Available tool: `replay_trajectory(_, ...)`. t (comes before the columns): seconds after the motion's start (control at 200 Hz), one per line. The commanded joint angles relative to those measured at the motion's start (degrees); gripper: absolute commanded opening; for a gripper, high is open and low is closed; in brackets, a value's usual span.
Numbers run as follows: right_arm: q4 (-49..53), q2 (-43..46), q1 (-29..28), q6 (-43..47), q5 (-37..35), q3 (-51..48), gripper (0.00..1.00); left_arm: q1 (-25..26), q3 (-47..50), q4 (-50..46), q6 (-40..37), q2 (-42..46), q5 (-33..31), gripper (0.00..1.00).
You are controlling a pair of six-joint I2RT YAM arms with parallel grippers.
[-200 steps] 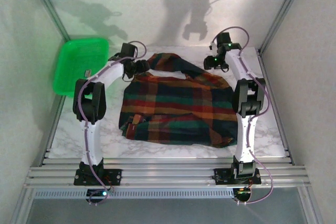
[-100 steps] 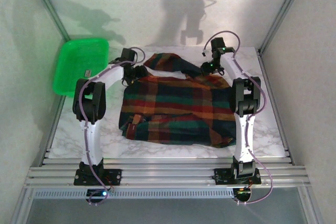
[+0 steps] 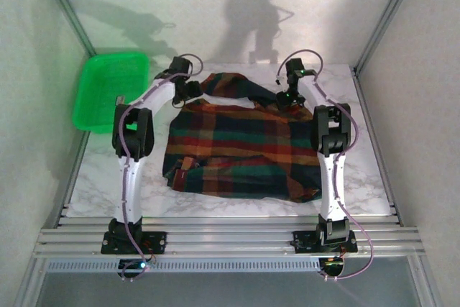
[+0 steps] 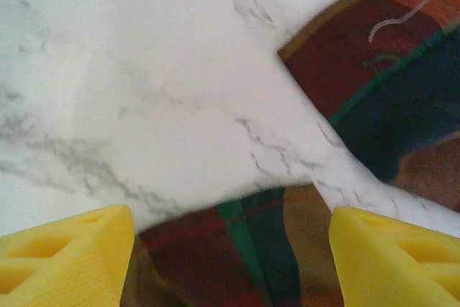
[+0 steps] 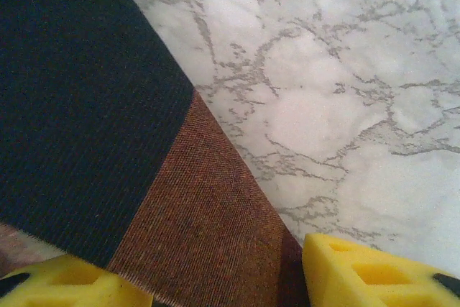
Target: Fold and stack the long sleeve shirts
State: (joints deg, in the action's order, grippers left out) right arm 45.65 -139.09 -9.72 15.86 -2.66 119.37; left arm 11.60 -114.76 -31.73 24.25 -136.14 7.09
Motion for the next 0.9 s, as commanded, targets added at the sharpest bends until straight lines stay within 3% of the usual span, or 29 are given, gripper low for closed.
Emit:
replay_trajectory(0.0, 0.34, -1.49, 0.57, -1.57, -1.51, 2.9, 0.54, 0.42, -5.22, -6.46, -4.94, -3.12, -4.53, 0.7)
replay_trajectory(0.35, 1.34, -2.28, 0.76, -2.75, -0.15, 4.82, 0.5, 0.71, -8.86, -7.47, -11.99, -8.01, 3.01, 0.66)
replay_trajectory(0.621, 2.22, -2.09, 0.72, -3.35, -0.62, 4.75, 0.49, 0.88, -9.43, -10.23, -15.71, -9.76, 5.12, 0.49)
replay_trajectory(0.891, 3.05, -1.98, 0.33, -3.95, -1.57, 4.64, 0.49, 1.35, -10.02, -11.11, -18.7, -9.51, 8.57, 0.52)
